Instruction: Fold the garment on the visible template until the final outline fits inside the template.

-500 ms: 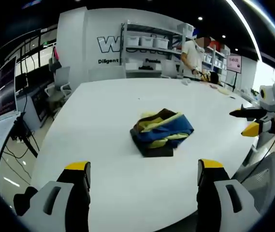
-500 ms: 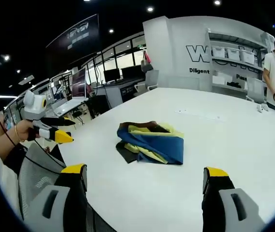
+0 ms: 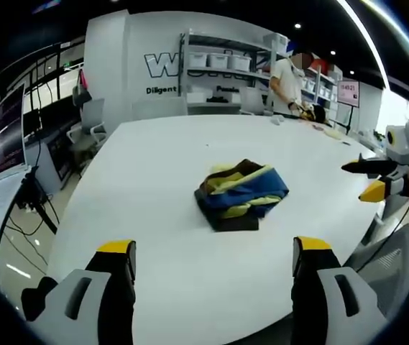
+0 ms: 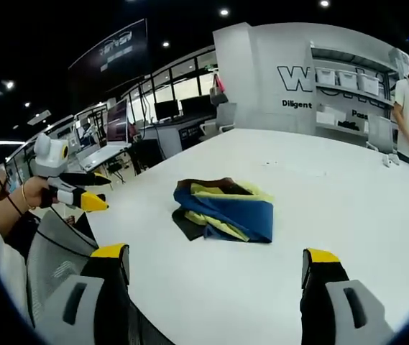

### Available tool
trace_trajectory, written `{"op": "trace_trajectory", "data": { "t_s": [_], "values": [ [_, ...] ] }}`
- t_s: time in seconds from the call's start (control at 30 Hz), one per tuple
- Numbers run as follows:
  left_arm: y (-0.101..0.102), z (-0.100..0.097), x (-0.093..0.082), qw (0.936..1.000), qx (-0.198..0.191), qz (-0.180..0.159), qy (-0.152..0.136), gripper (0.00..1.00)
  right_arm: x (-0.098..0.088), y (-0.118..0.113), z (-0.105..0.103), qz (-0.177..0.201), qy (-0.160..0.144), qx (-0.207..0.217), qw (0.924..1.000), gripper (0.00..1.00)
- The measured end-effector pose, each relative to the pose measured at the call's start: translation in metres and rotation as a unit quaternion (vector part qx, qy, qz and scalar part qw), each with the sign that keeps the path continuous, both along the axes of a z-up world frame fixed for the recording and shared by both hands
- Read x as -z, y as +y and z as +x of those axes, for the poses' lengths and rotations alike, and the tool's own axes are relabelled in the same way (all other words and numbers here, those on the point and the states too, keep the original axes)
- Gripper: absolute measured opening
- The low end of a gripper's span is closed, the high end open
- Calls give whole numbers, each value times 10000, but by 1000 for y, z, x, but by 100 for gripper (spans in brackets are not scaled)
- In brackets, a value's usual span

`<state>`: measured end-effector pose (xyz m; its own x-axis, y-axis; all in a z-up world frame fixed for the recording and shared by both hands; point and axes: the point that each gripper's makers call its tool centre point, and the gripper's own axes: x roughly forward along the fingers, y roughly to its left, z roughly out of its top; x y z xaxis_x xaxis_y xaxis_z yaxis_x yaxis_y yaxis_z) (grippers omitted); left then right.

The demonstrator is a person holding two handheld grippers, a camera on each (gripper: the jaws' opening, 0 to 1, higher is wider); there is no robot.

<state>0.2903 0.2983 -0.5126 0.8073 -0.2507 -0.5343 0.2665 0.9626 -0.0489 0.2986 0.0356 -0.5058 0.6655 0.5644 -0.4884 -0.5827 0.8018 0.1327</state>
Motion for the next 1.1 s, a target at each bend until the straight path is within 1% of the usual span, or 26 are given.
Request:
{"op": "trace_trajectory", "data": {
  "t_s": [0.17, 0.27, 0.3, 0.43, 0.73, 1.1],
  "values": [
    [1, 0, 0, 10000, -11, 6, 1, 91, 0, -1, 0, 13, -7, 22, 10000, 99],
    [2, 1, -2, 10000, -35, 15, -47, 90, 0, -1, 0, 23, -7, 35, 10000, 99],
    [3, 2, -4, 9999, -45, 47, -105, 90, 0, -1, 0, 25, -9, 35, 10000, 99],
    [4, 4, -4, 9999, -52, 19, -119, 91, 1, -1, -1, 15, -2, 26, 10000, 99],
    [3, 4, -1, 10000, -10, 37, -15, 92, 3, -3, 0, -14, 16, 49, 10000, 99],
    [5, 6, 1, 10000, 13, 97, 5, 92, 4, -6, 1, 5, 33, 107, 9999, 99]
  ]
}}
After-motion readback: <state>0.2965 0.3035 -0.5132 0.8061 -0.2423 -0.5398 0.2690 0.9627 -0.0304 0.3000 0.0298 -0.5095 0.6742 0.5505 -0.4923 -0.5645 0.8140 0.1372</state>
